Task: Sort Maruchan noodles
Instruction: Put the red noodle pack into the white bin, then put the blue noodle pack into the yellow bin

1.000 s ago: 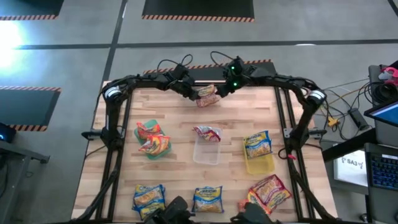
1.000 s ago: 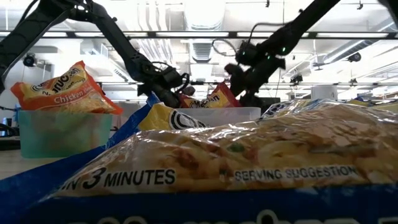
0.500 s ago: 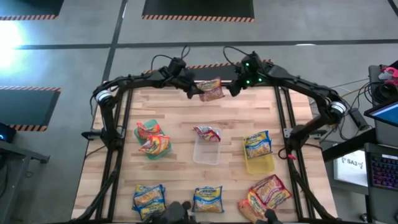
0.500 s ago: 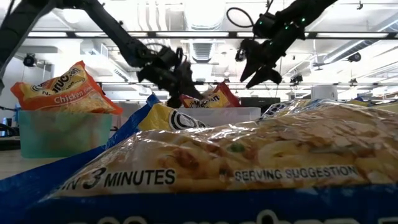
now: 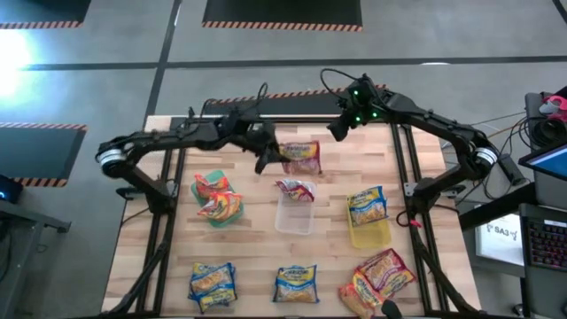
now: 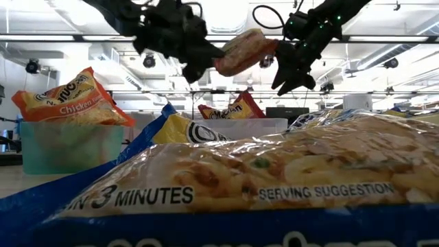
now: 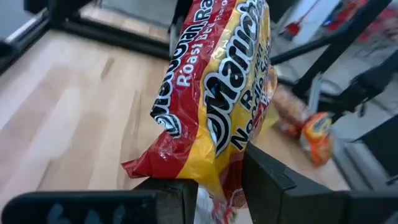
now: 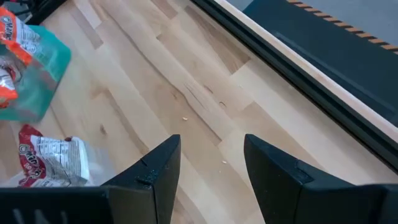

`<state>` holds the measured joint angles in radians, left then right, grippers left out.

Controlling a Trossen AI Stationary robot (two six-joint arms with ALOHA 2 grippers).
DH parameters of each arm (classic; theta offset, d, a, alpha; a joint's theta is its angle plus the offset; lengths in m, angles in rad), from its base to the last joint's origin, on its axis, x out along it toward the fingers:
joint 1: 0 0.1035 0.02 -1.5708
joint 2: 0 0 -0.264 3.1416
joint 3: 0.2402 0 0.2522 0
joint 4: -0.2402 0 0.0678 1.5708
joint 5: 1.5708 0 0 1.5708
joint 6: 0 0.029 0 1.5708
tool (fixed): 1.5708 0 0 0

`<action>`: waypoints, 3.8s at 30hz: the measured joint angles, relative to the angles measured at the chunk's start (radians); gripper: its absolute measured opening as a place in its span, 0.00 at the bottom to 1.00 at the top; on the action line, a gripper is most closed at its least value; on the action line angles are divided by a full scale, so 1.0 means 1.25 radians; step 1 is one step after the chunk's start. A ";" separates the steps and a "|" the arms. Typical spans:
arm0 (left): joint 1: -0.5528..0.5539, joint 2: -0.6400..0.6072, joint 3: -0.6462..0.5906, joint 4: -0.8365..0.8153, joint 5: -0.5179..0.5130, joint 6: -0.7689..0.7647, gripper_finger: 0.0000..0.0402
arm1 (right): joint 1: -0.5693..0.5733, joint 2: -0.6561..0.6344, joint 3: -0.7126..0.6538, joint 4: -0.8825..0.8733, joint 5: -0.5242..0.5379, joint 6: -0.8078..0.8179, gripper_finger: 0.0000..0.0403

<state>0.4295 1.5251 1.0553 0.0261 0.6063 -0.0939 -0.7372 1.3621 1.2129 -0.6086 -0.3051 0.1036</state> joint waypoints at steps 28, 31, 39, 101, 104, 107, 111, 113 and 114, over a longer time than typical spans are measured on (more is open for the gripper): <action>-0.245 -0.013 -0.188 0.051 -0.305 -0.035 0.22 | 0.000 0.000 0.000 0.012 -0.001 0.000 0.41; -0.249 0.009 -0.189 0.085 -0.313 -0.017 0.22 | 0.000 0.000 0.000 0.012 -0.001 0.000 0.41; -0.253 0.058 -0.189 0.122 -0.426 0.066 0.22 | 0.000 0.000 0.000 0.012 -0.001 0.000 0.41; -0.363 -0.108 -0.169 -0.133 -0.560 0.061 0.56 | 0.000 0.001 0.000 0.012 -0.001 0.000 0.41; -0.343 -0.112 -0.143 -0.215 -0.560 0.042 0.56 | 0.000 0.001 0.000 0.012 -0.001 0.000 0.41; -0.333 -0.112 -0.118 -0.293 -0.562 0.032 0.56 | 0.000 0.001 0.000 0.012 -0.001 0.000 0.41; -0.332 -0.112 -0.082 -0.343 -0.561 0.025 0.56 | 0.000 0.001 0.000 0.012 -0.001 0.000 0.41; -0.330 -0.112 -0.062 -0.351 -0.561 0.010 0.56 | 0.000 0.001 0.000 0.012 -0.001 0.000 0.41; -0.330 -0.112 -0.050 -0.359 -0.559 -0.004 0.56 | 0.000 0.001 0.000 0.012 -0.001 0.000 0.41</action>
<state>0.0170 1.3849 0.9925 -0.4225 -0.0927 -0.0991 -0.7373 1.3628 1.2133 -0.5930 -0.3059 0.1040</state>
